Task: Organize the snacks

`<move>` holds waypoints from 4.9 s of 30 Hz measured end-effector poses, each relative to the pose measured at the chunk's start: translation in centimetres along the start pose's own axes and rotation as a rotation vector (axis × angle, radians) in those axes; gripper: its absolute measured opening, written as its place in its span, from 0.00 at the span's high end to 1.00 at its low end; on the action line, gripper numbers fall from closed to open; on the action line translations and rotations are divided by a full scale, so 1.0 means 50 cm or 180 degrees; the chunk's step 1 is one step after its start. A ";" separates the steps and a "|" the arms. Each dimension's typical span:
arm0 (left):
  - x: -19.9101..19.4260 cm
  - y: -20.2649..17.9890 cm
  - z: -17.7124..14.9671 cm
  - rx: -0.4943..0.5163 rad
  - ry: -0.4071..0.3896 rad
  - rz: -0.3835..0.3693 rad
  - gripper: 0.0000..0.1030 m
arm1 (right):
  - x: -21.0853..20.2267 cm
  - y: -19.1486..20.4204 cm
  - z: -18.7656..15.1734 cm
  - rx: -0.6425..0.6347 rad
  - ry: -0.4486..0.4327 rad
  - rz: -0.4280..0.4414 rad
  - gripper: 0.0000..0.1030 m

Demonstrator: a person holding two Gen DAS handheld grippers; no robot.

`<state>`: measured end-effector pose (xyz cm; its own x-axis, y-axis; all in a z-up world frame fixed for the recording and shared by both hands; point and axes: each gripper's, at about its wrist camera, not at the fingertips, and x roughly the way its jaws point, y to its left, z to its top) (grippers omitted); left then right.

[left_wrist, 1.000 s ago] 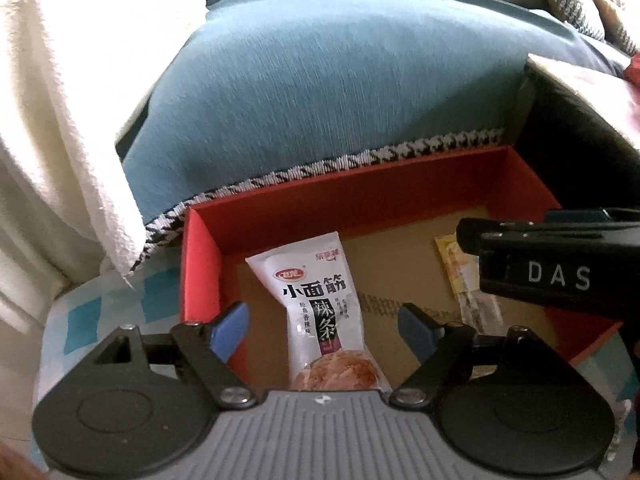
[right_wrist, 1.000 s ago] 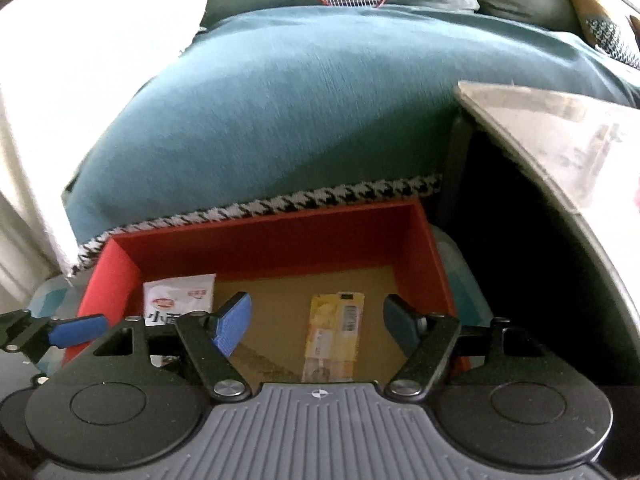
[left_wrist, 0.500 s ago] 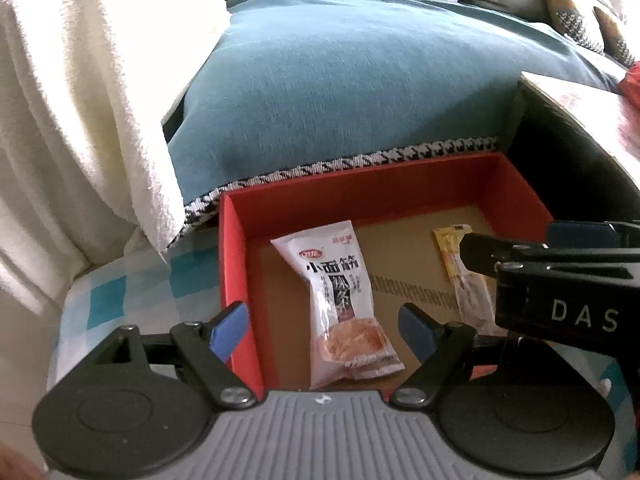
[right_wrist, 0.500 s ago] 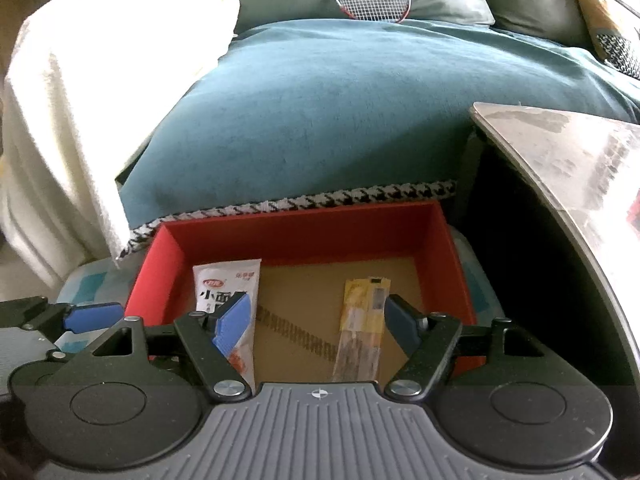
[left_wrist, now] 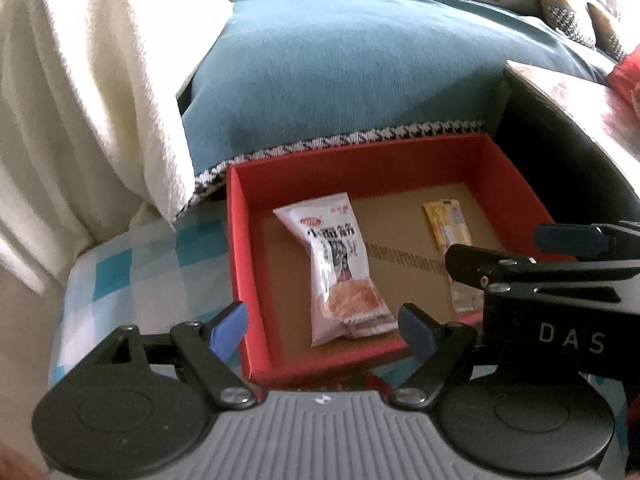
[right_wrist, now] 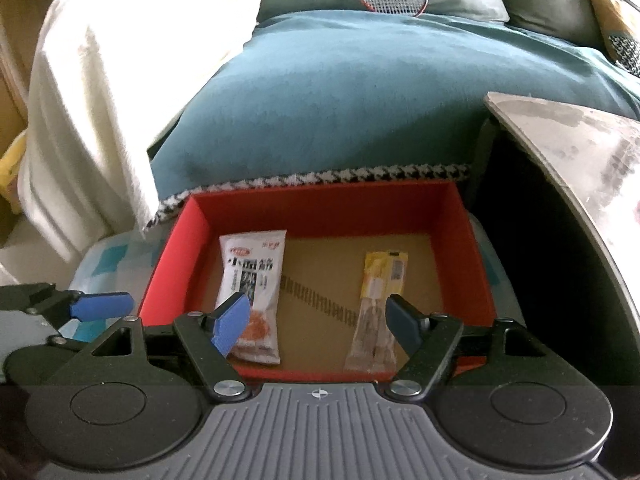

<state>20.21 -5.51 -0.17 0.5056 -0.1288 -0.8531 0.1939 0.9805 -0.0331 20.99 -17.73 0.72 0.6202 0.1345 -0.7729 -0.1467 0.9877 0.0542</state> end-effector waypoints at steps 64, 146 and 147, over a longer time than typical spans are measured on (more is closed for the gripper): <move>-0.060 0.194 -0.271 -0.0152 0.0673 -0.0168 0.57 | -0.063 0.335 -0.413 -0.1381 0.1039 0.0126 0.17; -0.118 0.114 -0.172 -0.0110 0.0272 -0.0509 0.56 | -0.149 0.081 -0.170 0.0240 0.0001 0.0510 0.29; -0.120 0.111 -0.167 -0.0103 0.0245 -0.0506 0.56 | -0.152 0.078 -0.164 0.0247 -0.0028 0.0513 0.29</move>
<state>11.25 1.93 0.43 0.4047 -0.2720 -0.8731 0.2385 0.9531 -0.1863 9.38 -15.54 1.63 0.6003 0.2918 -0.7446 -0.1850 0.9565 0.2257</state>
